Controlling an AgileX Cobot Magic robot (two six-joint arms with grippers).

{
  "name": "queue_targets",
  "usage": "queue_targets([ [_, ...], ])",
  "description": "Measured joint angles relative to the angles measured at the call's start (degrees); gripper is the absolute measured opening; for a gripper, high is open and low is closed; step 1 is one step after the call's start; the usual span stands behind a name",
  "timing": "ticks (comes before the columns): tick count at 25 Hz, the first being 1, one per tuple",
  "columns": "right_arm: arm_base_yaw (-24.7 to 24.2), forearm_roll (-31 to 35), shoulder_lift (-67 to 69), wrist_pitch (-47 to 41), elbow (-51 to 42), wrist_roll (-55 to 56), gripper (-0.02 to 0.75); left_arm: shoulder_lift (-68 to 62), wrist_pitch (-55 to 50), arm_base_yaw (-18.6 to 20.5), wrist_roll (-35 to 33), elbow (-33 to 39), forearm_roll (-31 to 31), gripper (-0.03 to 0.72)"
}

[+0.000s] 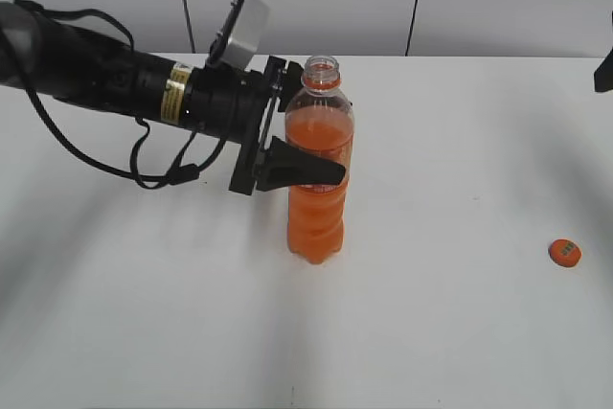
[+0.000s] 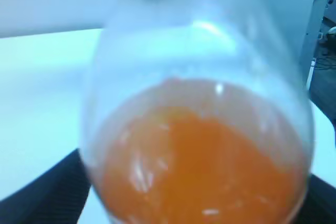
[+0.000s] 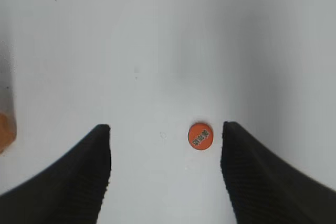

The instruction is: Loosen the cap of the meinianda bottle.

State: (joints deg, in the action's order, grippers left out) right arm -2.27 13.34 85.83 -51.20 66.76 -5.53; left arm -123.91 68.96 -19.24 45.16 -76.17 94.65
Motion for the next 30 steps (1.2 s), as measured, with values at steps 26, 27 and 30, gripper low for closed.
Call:
queue_targets([
  [26,0.0,2.4,-9.9,-5.2,5.1,0.1,0.492,32.7,-17.1,7.5,37.9,0.0,10.1,0.586],
  [27,0.0,2.4,-10.2,-5.4,5.1,0.1,0.492,33.4,-19.7,8.0,39.7,0.0,10.3,0.586],
  [30,0.0,2.5,-11.2,-6.3,5.1,0.1,0.493,34.5,-27.8,9.6,41.9,0.1,10.6,0.586],
])
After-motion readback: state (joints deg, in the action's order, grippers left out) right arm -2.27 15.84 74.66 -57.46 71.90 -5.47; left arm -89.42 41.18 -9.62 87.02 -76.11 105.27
